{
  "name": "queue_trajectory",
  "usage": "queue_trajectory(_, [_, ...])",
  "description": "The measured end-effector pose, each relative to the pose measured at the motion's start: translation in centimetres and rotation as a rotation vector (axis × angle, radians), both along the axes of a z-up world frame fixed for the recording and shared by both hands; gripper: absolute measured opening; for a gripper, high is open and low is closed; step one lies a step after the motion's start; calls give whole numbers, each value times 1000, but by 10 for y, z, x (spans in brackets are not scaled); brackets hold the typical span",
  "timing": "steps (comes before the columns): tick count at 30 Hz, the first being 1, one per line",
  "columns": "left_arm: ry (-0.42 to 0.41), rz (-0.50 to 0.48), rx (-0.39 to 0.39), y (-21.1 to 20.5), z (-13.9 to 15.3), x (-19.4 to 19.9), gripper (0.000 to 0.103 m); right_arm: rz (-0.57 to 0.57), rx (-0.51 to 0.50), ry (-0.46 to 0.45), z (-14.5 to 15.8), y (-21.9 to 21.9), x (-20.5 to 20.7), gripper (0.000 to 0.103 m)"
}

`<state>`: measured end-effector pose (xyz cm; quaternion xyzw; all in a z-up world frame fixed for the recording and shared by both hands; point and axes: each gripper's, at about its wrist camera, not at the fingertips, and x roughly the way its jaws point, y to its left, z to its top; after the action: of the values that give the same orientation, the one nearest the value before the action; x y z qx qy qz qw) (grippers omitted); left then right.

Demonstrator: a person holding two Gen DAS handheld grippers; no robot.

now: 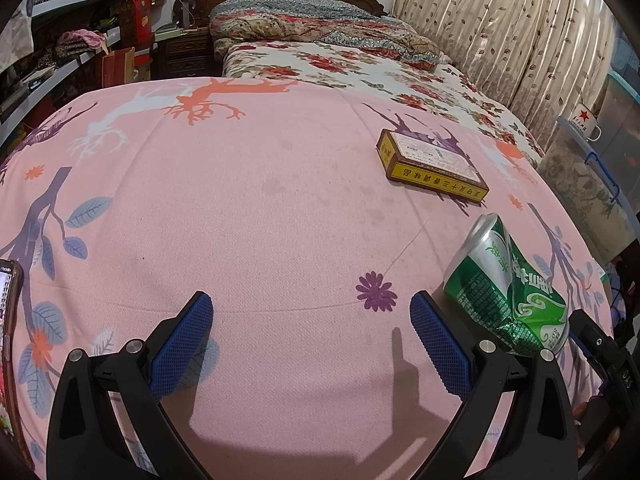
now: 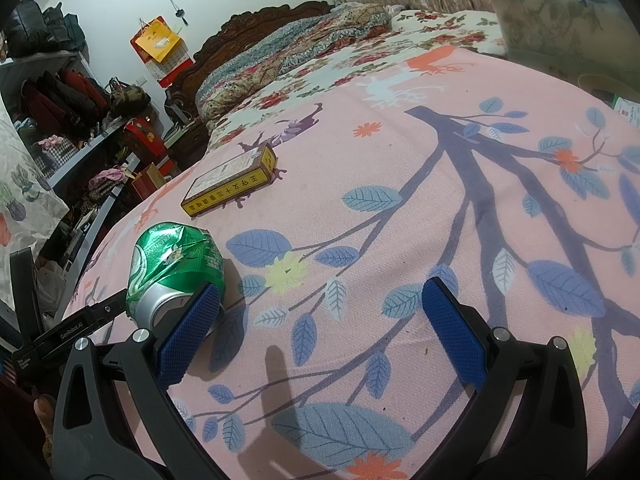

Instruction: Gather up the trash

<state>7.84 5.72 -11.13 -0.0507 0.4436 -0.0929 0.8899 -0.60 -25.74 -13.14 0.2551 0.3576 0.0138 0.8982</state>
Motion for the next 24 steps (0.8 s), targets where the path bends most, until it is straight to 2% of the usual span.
queue_trajectory(24, [0,-1,-4,-1,1,-2,94,0,0,-1,0,1,0,100])
